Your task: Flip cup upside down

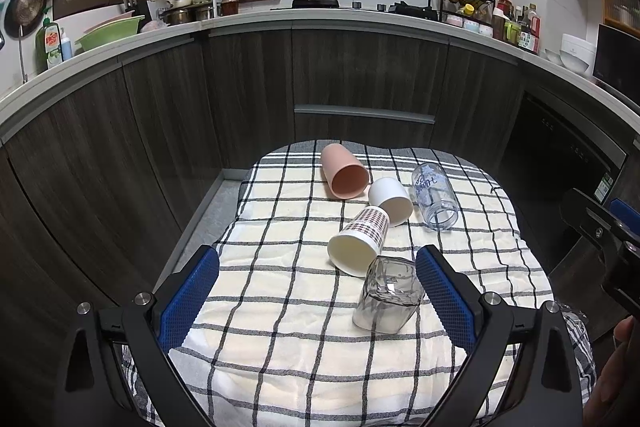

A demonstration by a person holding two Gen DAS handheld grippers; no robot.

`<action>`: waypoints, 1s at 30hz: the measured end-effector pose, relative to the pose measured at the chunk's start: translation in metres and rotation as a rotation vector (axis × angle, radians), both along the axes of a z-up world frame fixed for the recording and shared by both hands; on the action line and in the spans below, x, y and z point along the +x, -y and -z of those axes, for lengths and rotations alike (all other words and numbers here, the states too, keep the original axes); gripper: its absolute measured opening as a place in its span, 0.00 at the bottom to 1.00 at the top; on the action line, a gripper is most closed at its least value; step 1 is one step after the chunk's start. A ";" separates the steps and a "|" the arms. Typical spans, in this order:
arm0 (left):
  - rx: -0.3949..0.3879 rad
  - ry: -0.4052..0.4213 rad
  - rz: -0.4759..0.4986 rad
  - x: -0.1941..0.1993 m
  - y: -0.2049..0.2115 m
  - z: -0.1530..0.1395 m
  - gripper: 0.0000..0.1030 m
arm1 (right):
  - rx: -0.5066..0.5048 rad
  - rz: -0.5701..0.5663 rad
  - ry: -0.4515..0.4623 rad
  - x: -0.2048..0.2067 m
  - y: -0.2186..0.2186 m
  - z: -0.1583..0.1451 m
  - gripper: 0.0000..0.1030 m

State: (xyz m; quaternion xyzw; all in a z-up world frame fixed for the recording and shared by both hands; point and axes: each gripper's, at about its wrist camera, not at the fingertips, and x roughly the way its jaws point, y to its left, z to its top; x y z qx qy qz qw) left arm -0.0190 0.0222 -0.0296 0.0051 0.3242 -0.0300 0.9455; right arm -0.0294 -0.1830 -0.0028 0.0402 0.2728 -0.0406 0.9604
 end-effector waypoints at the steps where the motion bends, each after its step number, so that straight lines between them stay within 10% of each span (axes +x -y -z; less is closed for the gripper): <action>1: 0.002 0.000 0.001 0.000 0.000 0.000 0.97 | 0.002 0.001 0.001 0.000 0.000 0.000 0.95; 30: 0.016 0.001 -0.005 0.000 0.003 -0.002 1.00 | 0.009 0.001 -0.007 0.003 0.000 0.002 0.95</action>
